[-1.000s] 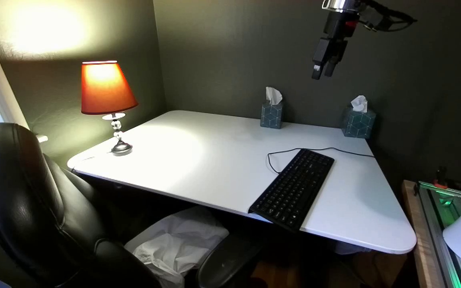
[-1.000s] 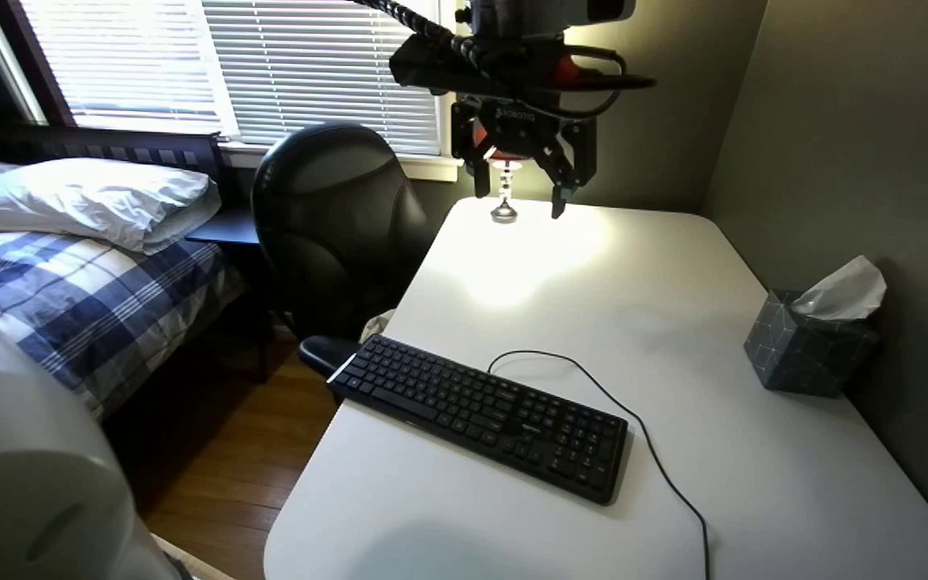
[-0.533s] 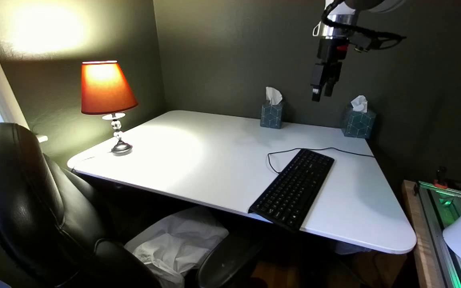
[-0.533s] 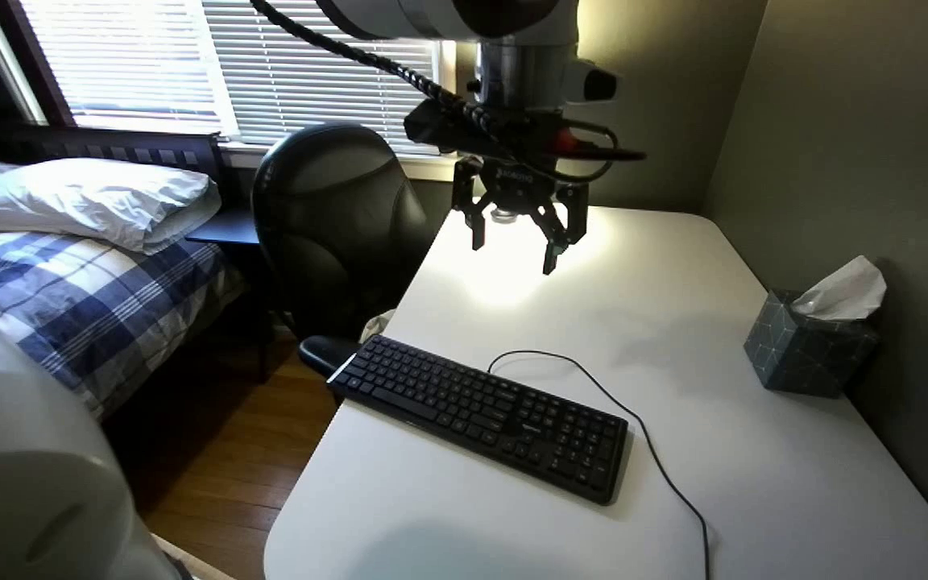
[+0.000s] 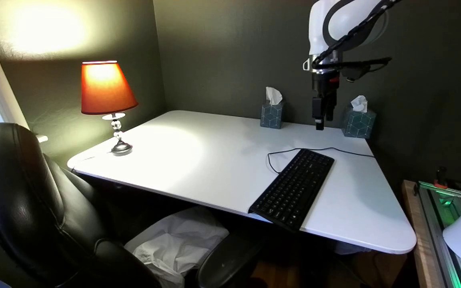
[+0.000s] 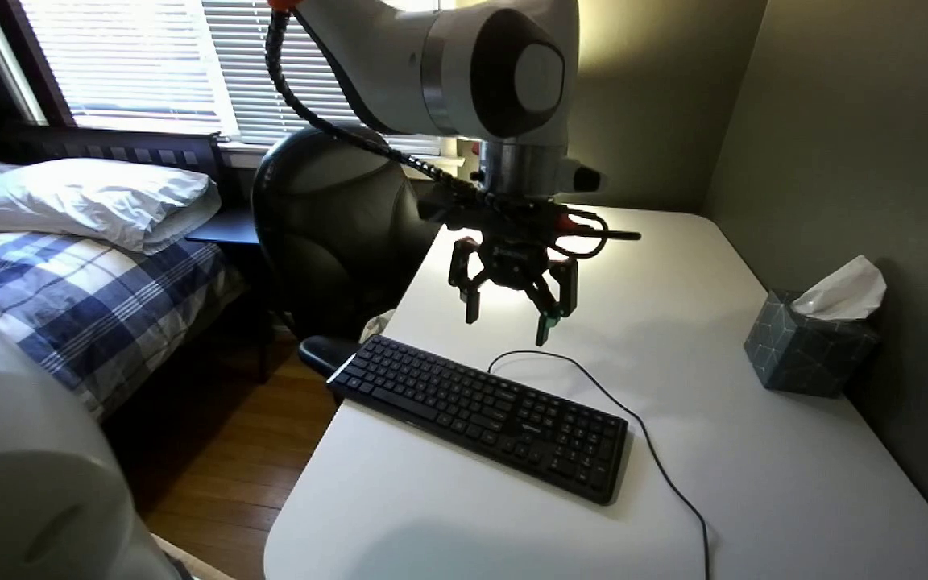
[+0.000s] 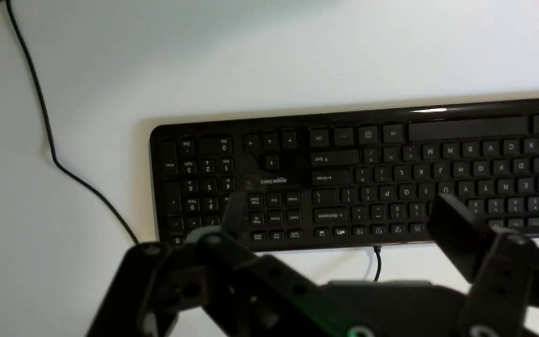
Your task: Press the insert button on the keyboard
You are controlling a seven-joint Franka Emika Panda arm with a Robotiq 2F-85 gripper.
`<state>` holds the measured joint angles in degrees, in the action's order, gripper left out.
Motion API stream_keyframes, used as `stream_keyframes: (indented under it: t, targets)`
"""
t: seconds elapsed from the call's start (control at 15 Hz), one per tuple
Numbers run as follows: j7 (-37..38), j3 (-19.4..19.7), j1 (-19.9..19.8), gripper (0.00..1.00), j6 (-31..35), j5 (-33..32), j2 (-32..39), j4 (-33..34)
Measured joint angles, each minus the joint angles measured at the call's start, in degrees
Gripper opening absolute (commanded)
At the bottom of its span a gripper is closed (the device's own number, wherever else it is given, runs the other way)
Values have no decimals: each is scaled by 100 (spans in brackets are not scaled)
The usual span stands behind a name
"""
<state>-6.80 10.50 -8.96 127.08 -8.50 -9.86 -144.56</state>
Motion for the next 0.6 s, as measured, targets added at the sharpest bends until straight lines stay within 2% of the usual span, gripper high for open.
stream_keyframes:
  t: [0.07,0.13,0.27,0.6]
  targets:
    - [-11,-5,0,74,51,-4,129,0]
    - [-17,-10,0,69,121,-5,263,0]
    - [-28,-16,0,51,255,-5,508,0]
    - [-134,-17,0,13,658,-5,1020,16]
